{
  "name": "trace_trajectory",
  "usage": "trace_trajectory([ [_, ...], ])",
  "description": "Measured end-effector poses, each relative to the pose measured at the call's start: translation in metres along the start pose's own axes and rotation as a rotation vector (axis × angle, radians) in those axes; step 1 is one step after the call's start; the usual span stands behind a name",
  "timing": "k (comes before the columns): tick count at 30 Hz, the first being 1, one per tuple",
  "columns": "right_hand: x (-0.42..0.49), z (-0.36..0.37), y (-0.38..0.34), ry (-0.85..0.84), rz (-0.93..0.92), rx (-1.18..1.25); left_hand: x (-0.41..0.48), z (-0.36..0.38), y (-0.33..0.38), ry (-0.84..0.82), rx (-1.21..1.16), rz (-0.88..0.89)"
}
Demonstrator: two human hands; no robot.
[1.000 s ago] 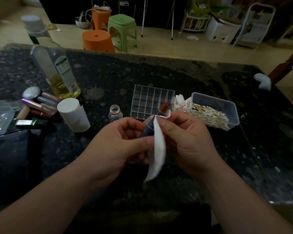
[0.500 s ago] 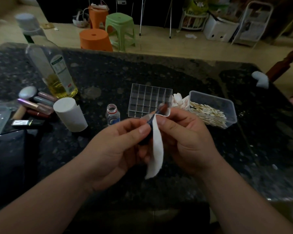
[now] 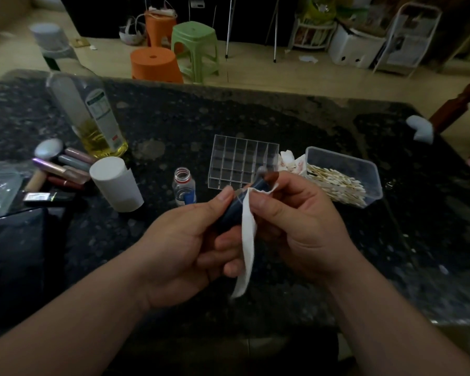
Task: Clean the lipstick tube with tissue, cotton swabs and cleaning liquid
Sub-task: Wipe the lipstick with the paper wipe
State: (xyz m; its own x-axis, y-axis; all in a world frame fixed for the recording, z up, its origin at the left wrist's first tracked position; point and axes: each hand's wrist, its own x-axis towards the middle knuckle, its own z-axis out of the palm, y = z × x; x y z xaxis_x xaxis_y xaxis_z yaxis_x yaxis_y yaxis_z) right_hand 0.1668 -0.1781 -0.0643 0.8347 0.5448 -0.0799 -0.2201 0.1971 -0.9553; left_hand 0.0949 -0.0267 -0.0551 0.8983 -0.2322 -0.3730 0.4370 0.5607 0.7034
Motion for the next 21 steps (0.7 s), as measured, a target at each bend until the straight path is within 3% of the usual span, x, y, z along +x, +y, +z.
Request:
trace_trajectory([
  [5,0.0029,-0.0023,0.0030,0.052,-0.047,-0.026,0.0047,-0.0082,-0.0094,0.195,0.061,0.193],
  [18,-0.0006,-0.0033,-0.0011,0.029,0.024,-0.074,0.0030,-0.0099,-0.0079,0.165,0.021,0.010],
  [21,0.0004,-0.0021,0.0014,0.051,-0.009,-0.067,0.0005,-0.0092,-0.0064,0.227,0.112,0.095],
])
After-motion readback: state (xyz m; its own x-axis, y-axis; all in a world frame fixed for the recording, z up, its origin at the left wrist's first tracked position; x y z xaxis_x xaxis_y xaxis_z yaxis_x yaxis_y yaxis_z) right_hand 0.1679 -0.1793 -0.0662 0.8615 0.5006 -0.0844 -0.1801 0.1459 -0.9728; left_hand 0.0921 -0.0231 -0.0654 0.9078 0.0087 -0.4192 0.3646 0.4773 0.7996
